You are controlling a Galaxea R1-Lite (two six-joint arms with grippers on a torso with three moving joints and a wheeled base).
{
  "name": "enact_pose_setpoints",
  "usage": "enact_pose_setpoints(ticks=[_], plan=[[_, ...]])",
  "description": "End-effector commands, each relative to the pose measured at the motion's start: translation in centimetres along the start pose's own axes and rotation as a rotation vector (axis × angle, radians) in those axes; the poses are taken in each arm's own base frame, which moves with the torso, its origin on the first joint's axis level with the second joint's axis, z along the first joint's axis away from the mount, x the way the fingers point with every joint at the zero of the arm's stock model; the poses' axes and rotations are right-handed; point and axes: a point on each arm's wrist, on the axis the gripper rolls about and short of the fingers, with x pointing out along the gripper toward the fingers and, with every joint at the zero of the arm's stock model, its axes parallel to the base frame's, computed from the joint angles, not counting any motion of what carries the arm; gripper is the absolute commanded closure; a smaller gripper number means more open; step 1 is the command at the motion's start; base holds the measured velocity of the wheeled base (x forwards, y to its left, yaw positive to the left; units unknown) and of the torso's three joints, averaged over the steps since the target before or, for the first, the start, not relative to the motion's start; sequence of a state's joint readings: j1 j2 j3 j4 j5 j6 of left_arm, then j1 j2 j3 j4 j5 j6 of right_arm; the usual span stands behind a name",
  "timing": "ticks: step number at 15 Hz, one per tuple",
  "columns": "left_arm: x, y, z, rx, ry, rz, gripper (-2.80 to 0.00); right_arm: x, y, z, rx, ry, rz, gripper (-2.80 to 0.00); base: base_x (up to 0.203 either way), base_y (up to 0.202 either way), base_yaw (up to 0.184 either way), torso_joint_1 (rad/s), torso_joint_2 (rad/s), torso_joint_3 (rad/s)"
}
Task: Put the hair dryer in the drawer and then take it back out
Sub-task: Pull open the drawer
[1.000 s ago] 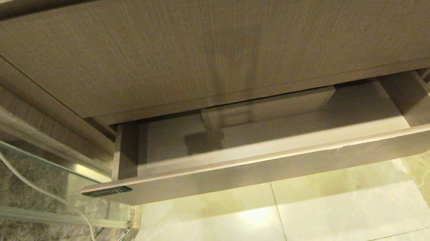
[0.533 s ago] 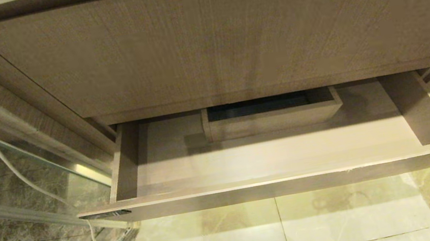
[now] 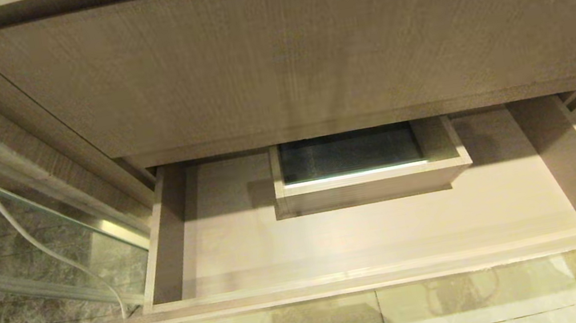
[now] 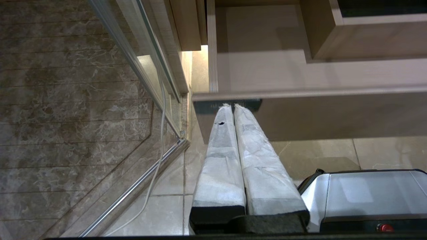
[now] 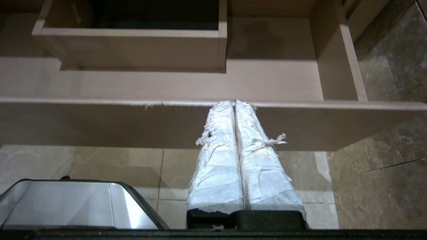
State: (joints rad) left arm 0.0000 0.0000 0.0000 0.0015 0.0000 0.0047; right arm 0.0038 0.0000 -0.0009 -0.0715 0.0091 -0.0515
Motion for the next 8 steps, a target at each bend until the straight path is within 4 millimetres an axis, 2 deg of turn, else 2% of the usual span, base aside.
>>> enact_pose_setpoints(ticks=[1, 8], plan=[[0.00, 0.00, -0.03, 0.000, 0.000, 0.000, 0.00, -0.01, 0.00, -0.07, 0.001, -0.001, 0.001, 0.00, 0.000, 0.000, 0.000, 0.000, 0.00, 0.000], [0.01, 0.00, -0.04, 0.000, 0.002, 0.000, 0.00, -0.01, 0.01, -0.16, 0.013, 0.008, 0.001, 0.00, 0.000, 0.000, 0.000, 0.000, 0.00, 0.000]])
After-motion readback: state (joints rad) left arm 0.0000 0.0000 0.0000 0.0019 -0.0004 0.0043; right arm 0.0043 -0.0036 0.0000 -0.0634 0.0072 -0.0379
